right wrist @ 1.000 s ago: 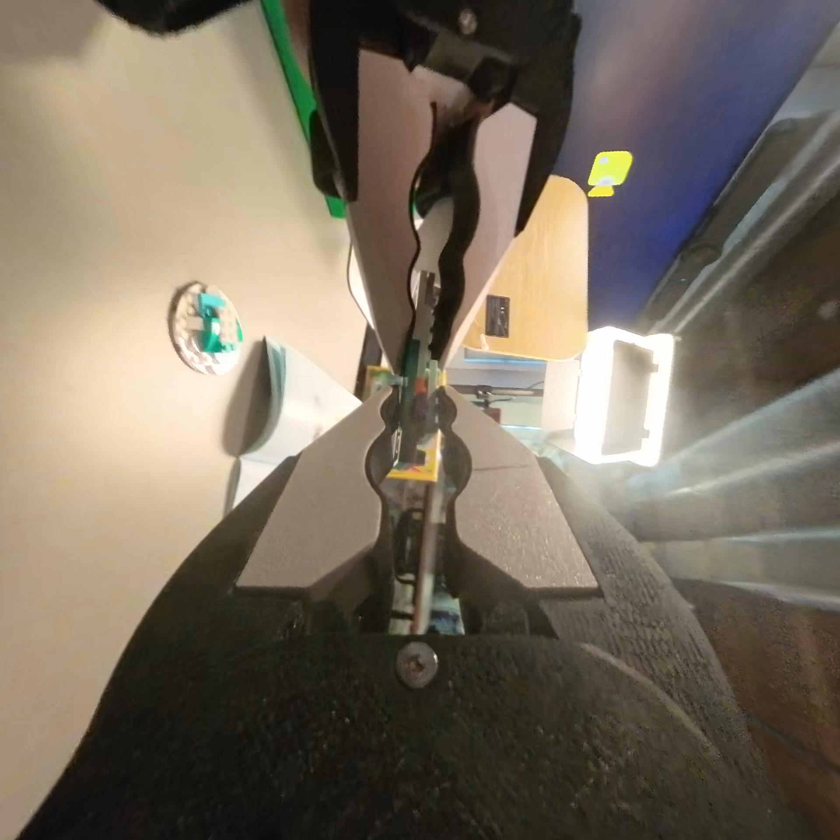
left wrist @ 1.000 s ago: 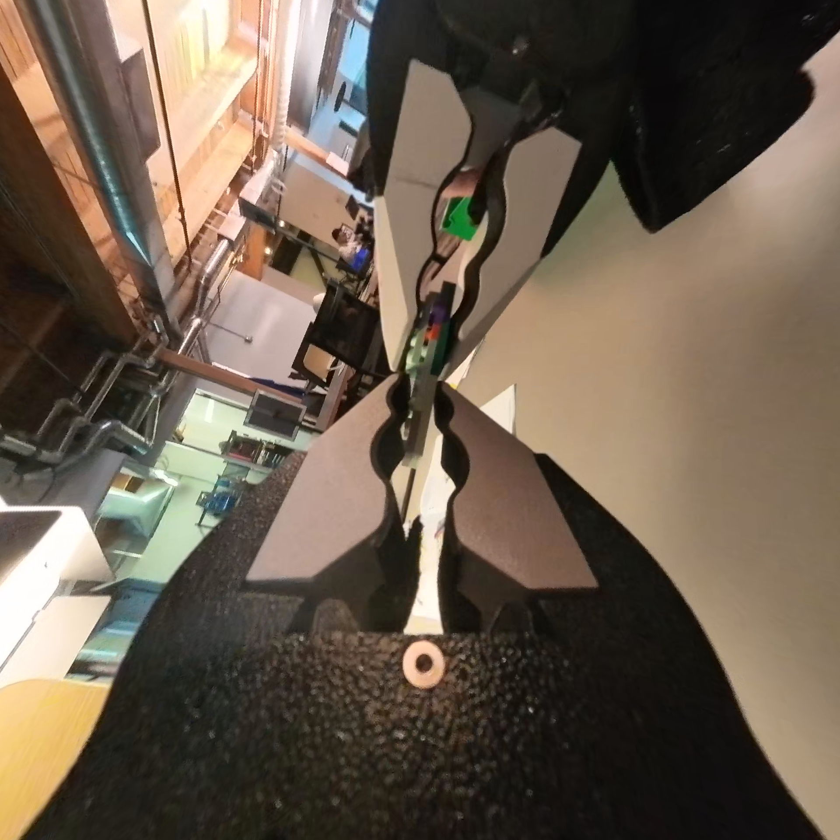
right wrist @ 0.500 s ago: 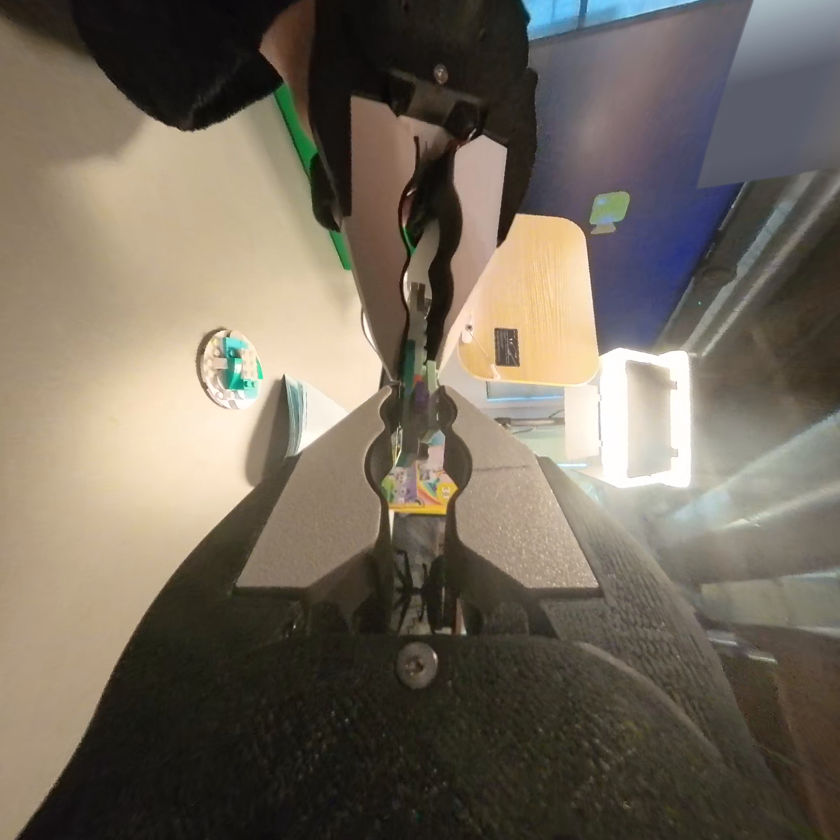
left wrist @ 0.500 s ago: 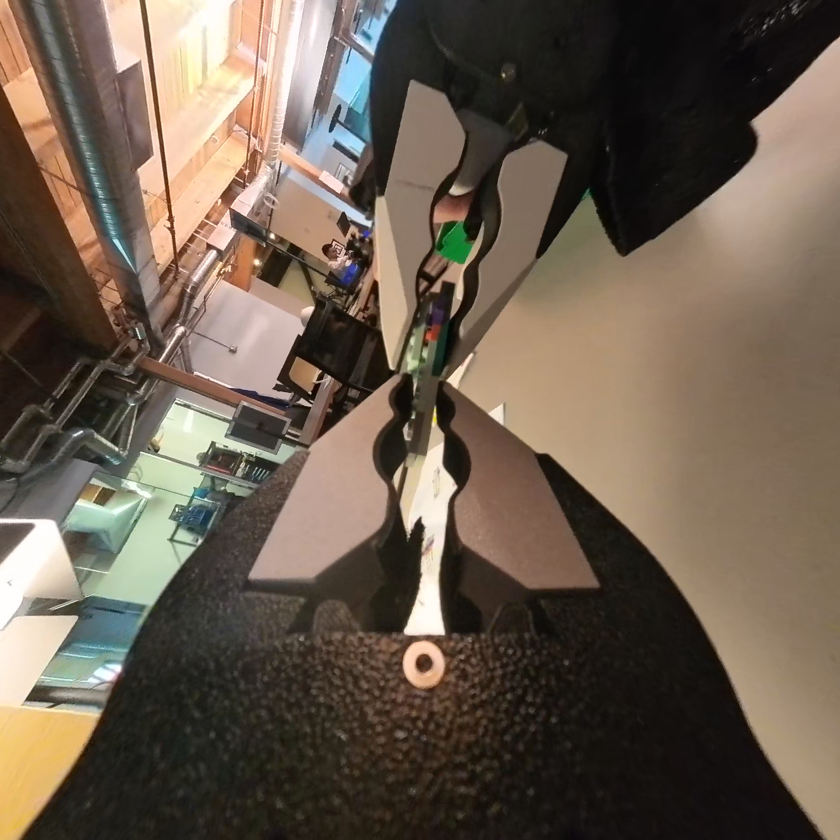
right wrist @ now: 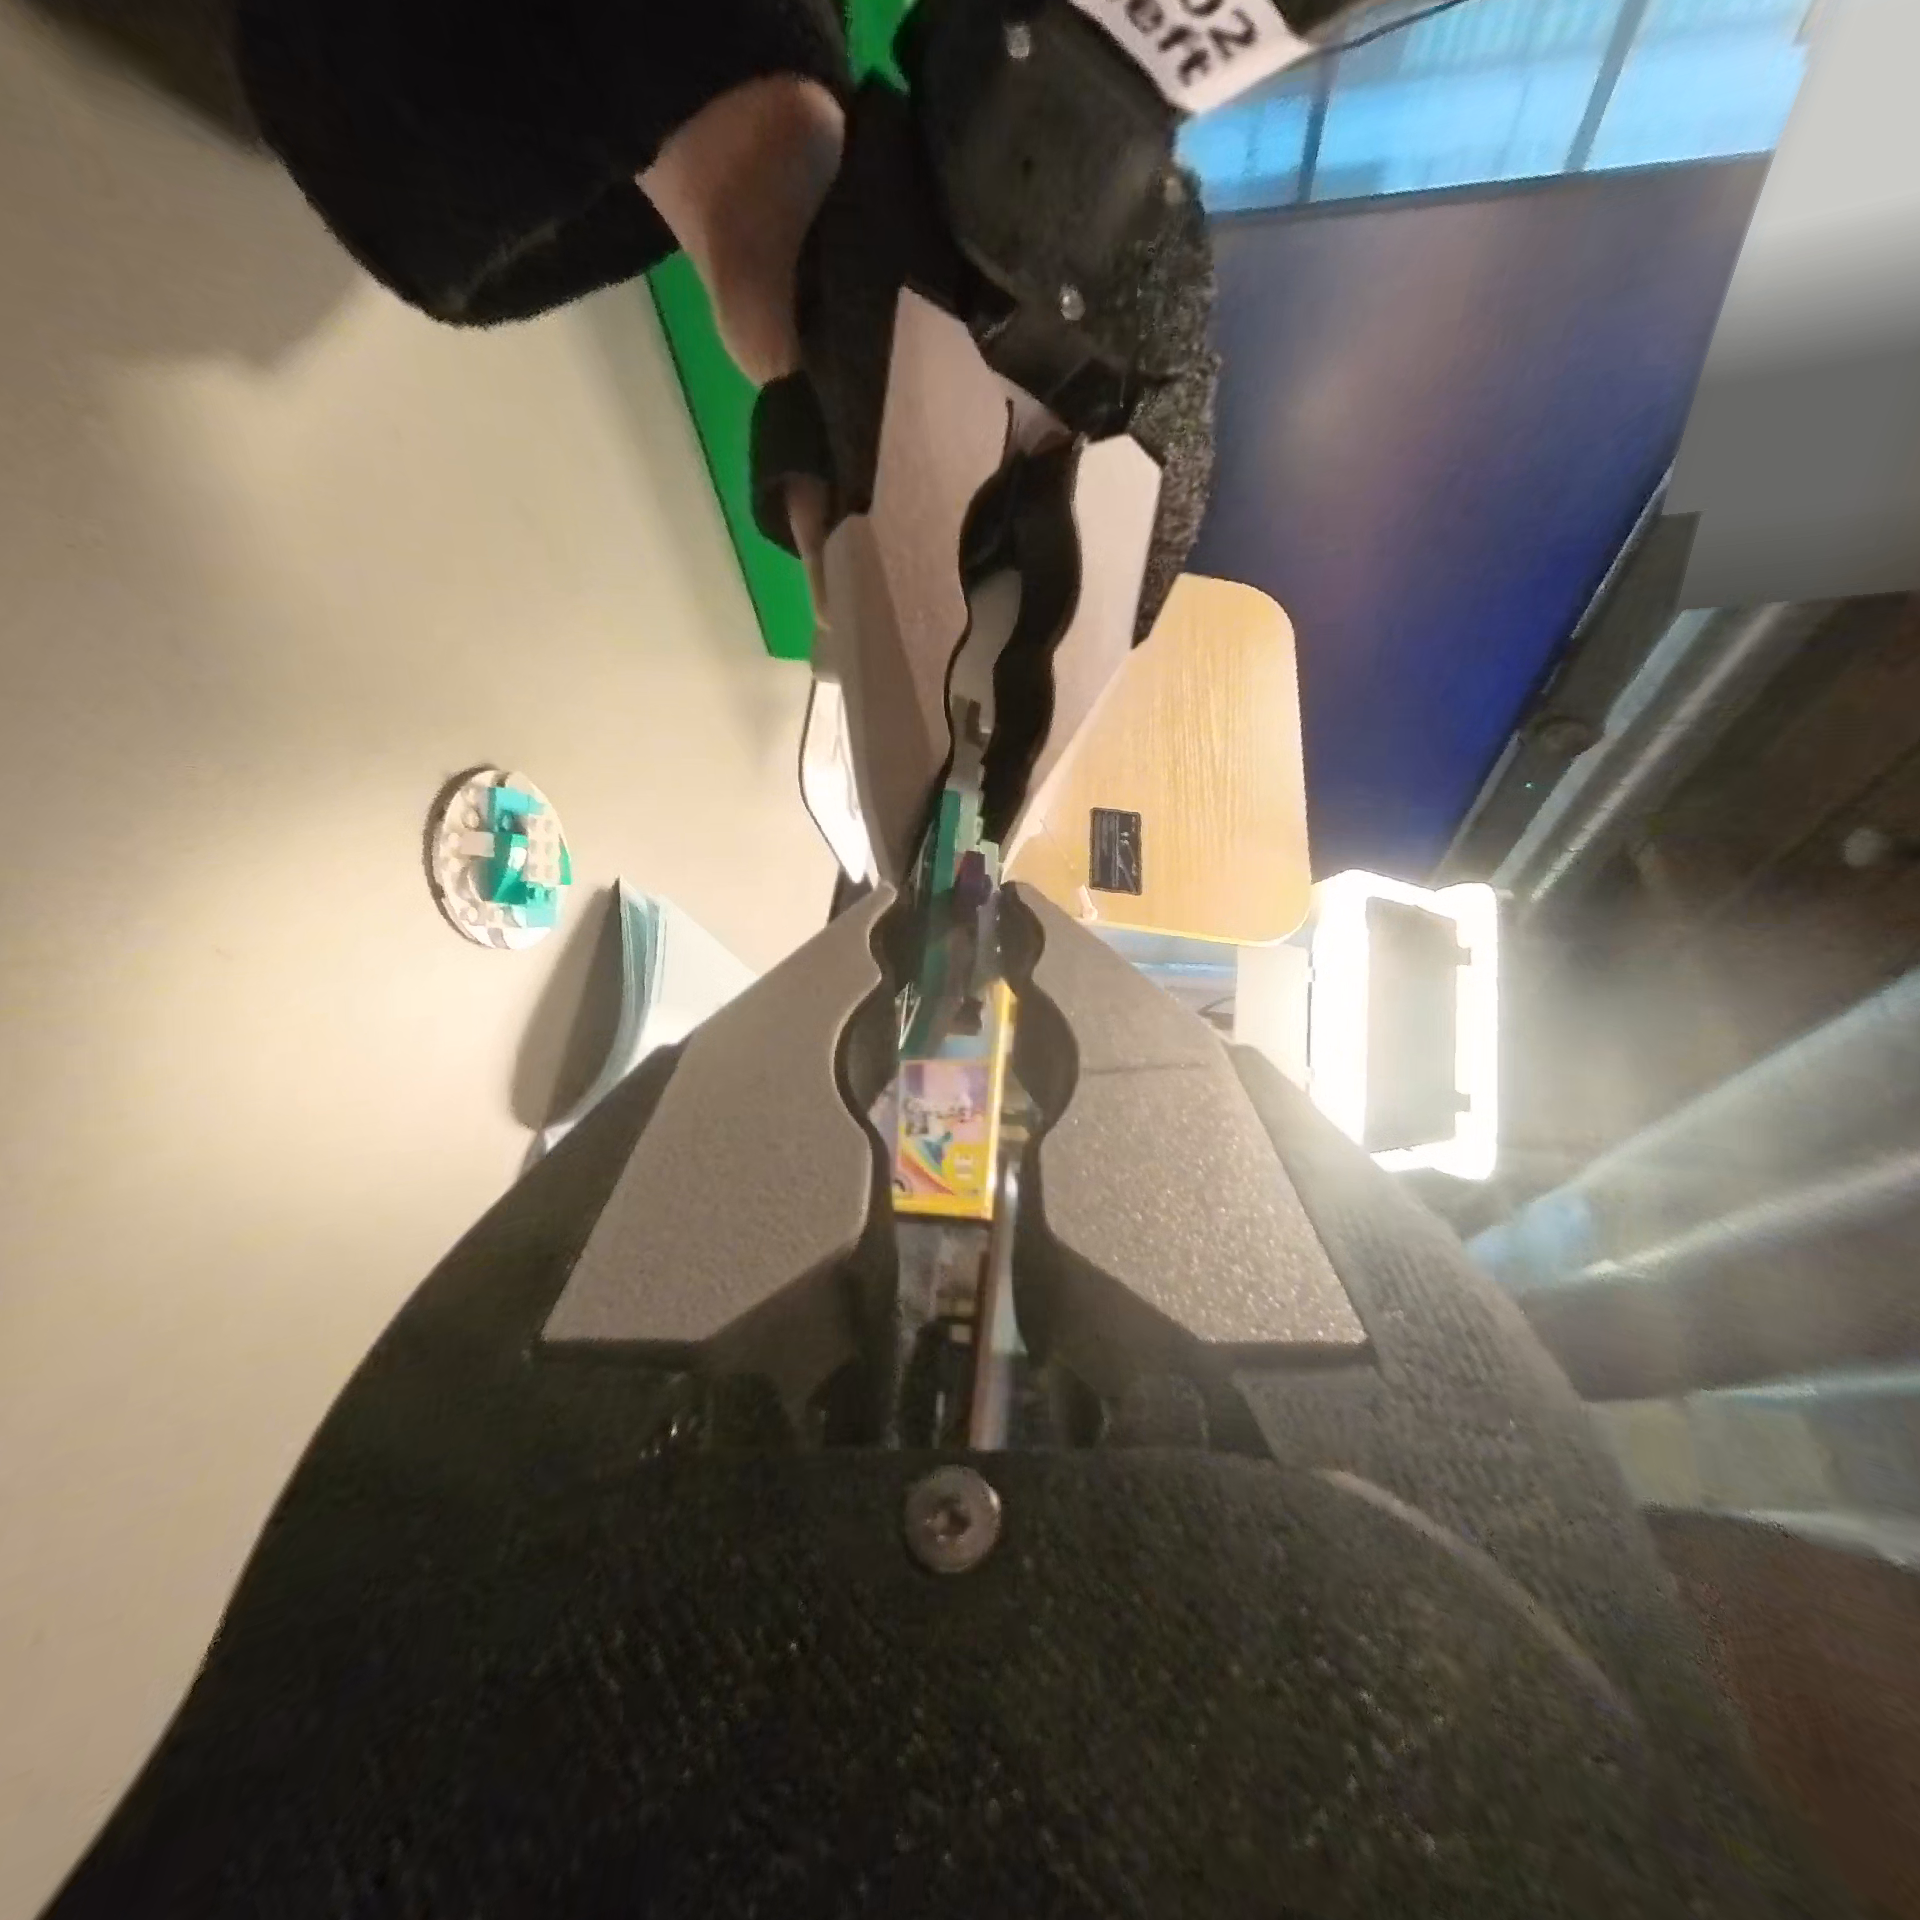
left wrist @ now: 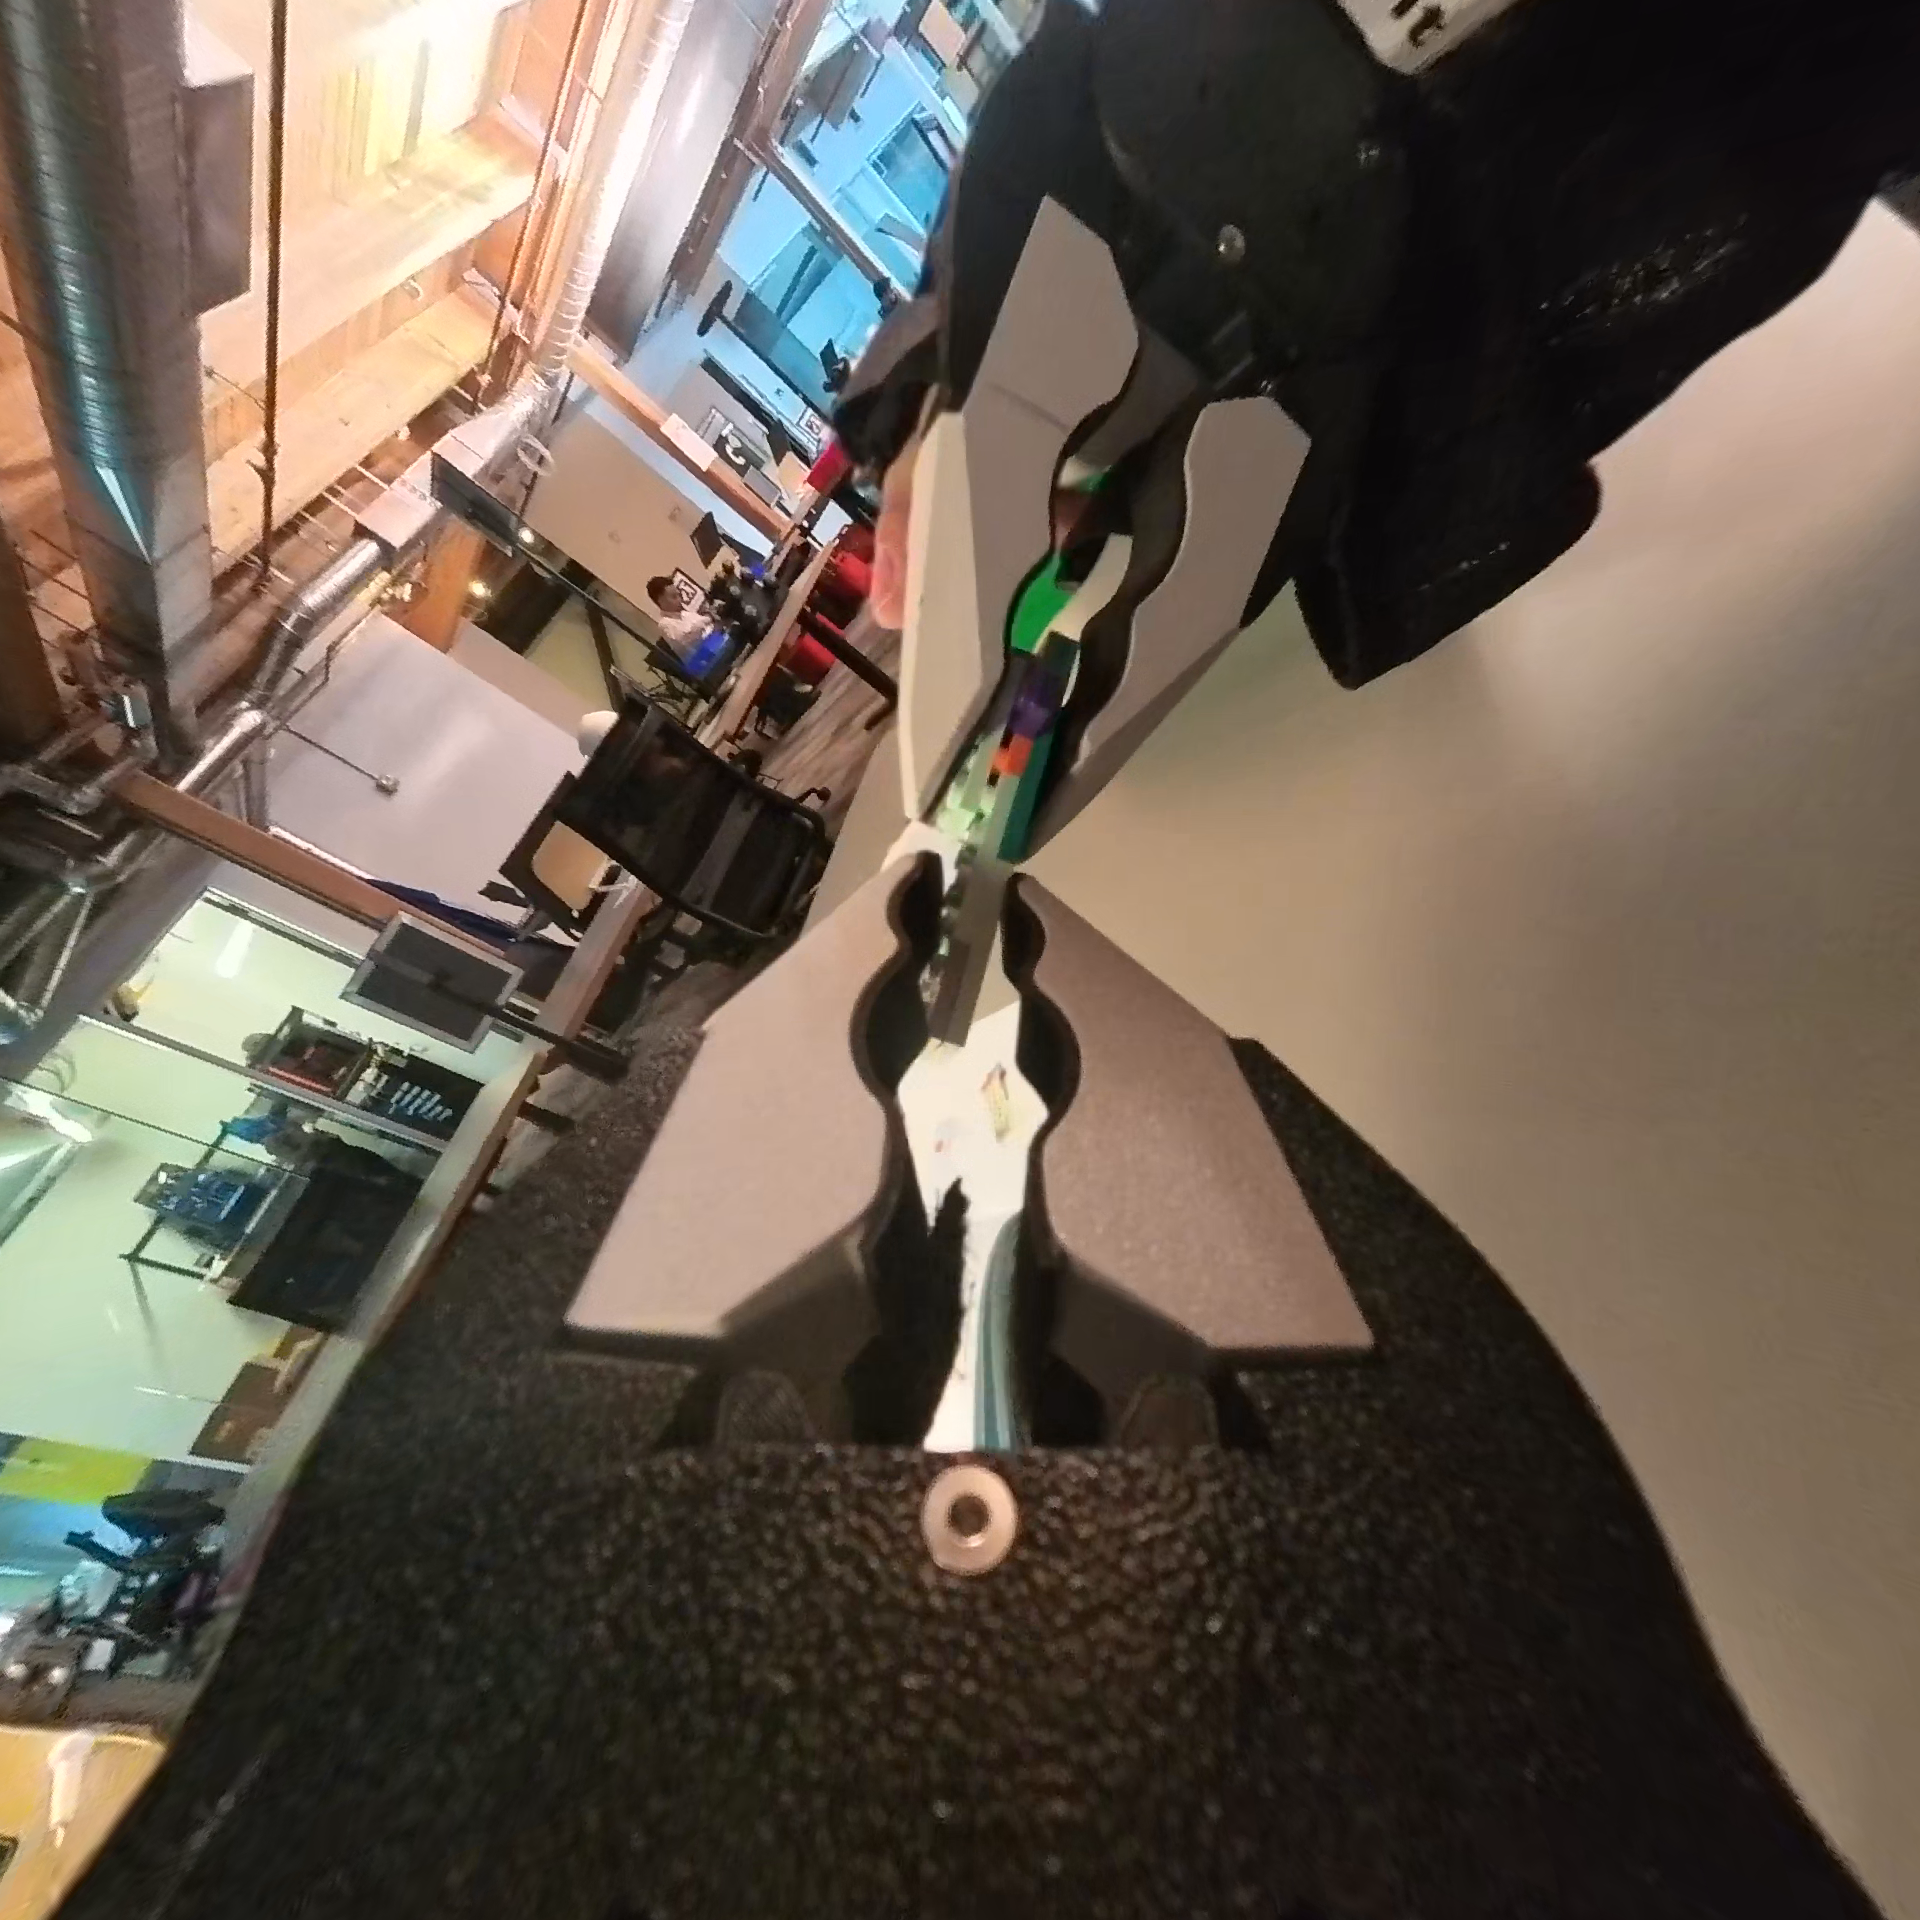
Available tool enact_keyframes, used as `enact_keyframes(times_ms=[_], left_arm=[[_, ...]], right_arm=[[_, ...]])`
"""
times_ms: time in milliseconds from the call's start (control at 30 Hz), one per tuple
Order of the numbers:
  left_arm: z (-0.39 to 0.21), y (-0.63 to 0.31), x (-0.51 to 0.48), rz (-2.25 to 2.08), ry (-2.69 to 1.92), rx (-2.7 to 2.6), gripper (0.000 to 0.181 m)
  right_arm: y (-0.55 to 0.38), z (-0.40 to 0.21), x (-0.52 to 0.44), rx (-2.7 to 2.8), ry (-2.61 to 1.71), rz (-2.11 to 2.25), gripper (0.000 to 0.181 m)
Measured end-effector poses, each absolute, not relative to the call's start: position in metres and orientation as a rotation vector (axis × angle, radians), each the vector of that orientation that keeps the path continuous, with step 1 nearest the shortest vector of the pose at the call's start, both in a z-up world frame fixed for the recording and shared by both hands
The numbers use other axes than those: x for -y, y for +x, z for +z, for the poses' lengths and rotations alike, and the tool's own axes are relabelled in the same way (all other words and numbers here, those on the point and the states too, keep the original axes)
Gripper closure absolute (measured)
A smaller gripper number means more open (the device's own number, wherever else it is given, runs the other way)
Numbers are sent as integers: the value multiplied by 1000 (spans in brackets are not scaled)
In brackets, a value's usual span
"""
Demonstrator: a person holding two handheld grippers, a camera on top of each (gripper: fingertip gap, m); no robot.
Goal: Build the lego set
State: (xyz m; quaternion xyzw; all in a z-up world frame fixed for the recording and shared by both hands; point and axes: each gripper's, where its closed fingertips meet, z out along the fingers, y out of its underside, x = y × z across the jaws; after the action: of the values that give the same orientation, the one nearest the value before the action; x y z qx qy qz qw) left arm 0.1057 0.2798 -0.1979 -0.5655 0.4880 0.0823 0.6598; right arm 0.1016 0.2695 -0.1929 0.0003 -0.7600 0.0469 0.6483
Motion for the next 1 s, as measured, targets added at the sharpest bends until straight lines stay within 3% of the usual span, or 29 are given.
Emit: enact_keyframes(times_ms=[33,633,1000], left_arm=[[-199,105,-281,180,-1298,-1101,173],[-208,97,-288,251,-1344,-1111,172],[-211,96,-282,79,-1413,-1103,176]], right_arm=[[101,-193,-271,1729,9,80,166],[95,-201,-278,1815,-106,63,171],[91,-196,-279,1858,-358,423,156]])
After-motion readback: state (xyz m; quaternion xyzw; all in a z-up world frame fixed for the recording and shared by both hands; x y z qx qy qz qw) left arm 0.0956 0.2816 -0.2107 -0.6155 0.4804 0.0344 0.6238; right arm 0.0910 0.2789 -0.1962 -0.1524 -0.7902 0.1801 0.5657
